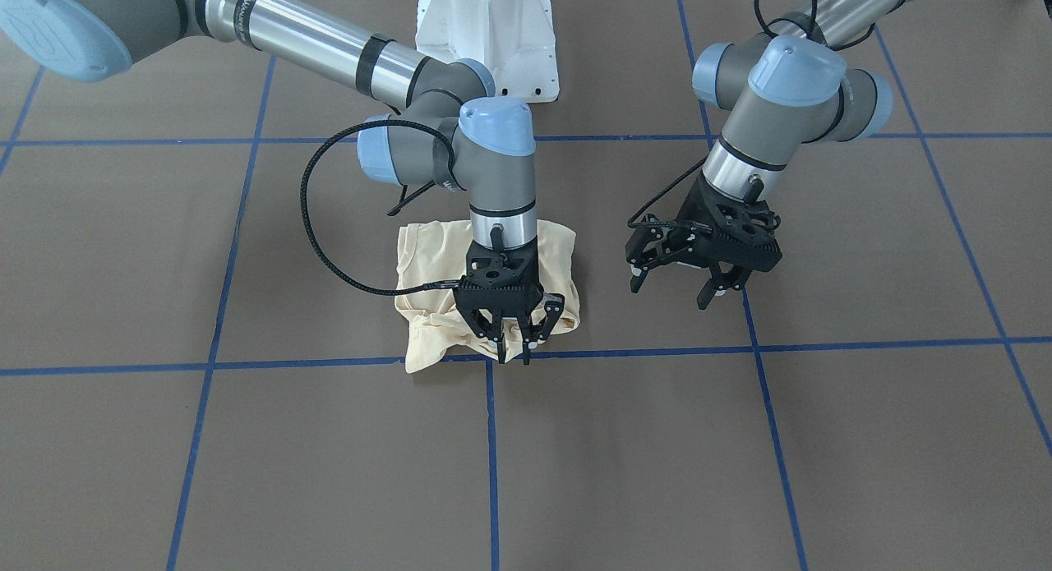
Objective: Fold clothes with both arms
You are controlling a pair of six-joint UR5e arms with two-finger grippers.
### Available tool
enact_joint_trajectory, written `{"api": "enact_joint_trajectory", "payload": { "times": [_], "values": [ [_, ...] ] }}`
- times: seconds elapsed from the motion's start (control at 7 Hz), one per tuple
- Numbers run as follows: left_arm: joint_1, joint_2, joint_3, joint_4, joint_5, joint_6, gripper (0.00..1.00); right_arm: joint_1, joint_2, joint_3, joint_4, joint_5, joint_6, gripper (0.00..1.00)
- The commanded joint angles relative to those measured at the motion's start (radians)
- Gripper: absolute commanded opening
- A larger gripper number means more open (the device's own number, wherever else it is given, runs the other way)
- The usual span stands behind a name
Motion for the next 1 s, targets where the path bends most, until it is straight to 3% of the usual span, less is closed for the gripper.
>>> {"api": "enact_joint_trajectory", "payload": {
  "times": [0.0,0.14,0.29,0.57,0.71,0.86],
  "values": [
    [0.0,0.012,-0.033,0.014,-0.002,0.002,1.0,0.065,0.001,0.041,-0.103,0.16,-0.015,0.99],
    [-0.009,0.07,-0.097,0.029,-0.043,0.009,1.0,0.101,-0.019,0.174,-0.293,0.23,-0.071,0.99],
    [-0.061,0.146,-0.199,0.101,-0.088,0.099,1.0,0.139,-0.098,0.38,-0.477,0.287,-0.167,0.99],
    [-0.168,0.267,-0.394,0.318,-0.091,0.333,1.0,0.273,-0.34,0.75,-0.673,0.435,-0.4,1.0],
    [-0.271,0.332,-0.416,0.342,-0.1,0.504,1.0,0.356,-0.452,0.828,-0.695,0.503,-0.556,1.0],
    [-0.408,0.383,-0.403,0.342,-0.179,0.711,1.0,0.469,-0.564,0.842,-0.684,0.592,-0.772,1.0]
  ]
}}
